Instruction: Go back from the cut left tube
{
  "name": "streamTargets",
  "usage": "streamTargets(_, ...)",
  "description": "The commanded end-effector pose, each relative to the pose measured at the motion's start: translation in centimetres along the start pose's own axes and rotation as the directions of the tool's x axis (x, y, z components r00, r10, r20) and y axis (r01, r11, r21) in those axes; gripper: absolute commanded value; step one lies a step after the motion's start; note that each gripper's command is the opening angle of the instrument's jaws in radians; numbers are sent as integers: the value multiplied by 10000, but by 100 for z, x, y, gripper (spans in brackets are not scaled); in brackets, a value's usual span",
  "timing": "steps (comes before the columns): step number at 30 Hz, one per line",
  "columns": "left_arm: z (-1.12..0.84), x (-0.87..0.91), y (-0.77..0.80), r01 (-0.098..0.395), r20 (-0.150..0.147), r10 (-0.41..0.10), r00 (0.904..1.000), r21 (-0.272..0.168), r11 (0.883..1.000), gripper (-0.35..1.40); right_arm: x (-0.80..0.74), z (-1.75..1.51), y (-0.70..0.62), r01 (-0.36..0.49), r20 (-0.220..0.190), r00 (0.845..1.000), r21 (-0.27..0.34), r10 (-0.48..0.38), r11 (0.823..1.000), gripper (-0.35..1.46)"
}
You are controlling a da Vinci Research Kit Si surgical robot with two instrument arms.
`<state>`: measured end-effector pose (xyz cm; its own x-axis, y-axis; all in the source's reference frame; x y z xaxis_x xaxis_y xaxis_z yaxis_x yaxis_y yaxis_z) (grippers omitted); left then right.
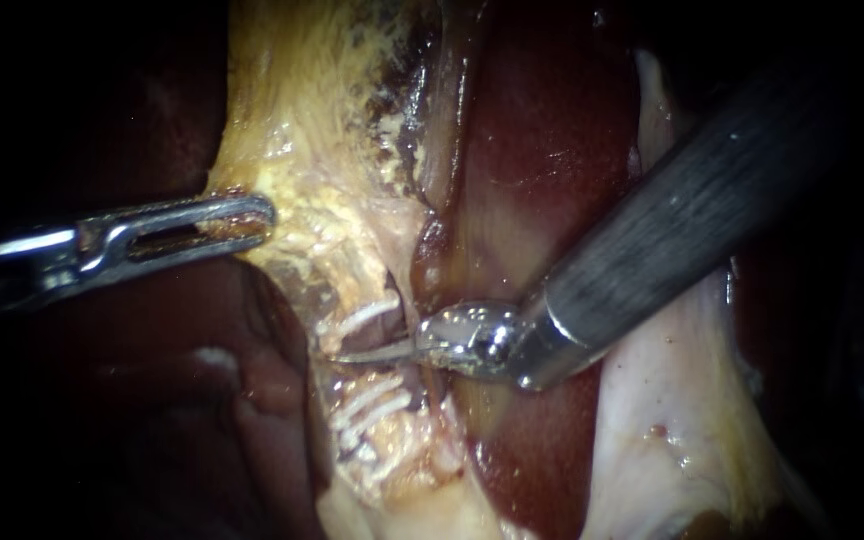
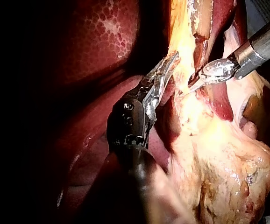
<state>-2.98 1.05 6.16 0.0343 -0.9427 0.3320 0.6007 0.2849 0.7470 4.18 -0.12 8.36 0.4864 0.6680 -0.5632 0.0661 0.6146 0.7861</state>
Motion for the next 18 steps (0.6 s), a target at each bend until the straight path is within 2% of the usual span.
streamTargets(1, 0, 0, -1, -3, 0, 3, 10000, 2, 10000, -35, 0, -1, 1, 18, -4, 10000, -15, -18, 10000, -35)
streamTargets(8, -1, 0, -1, -3, 0, 3, 10000, 2, 10000, -35, -1, 1, 3, -34, 24, 10000, -33, 34, 10000, -35)
streamTargets(9, -1, 0, -1, -3, 1, 3, 10000, 1, 10000, -35, -2, 1, 3, 33, 0, 10000, -24, -33, 10000, -10)
streamTargets(10, -1, 0, -1, -3, 0, 3, 10000, 2, 10000, -35, -2, 2, 3, 40, -26, 10000, -18, -40, 10000, 29)
streamTargets(13, -1, 0, -1, -4, 0, 4, 10000, 2, 10000, -35, -2, 4, 3, 42, -95, 9999, -124, -43, 9999, 88)
streamTargets(14, -1, 0, -1, -3, 0, 3, 10000, 3, 10000, -35, -2, 4, 2, 37, -137, 9999, -237, -41, 9997, 98)
streamTargets(18, -1, 0, 0, -5, -2, 5, 10000, 6, 10000, -35, -2, 2, 0, 38, -145, 9999, -255, -42, 9997, 101)
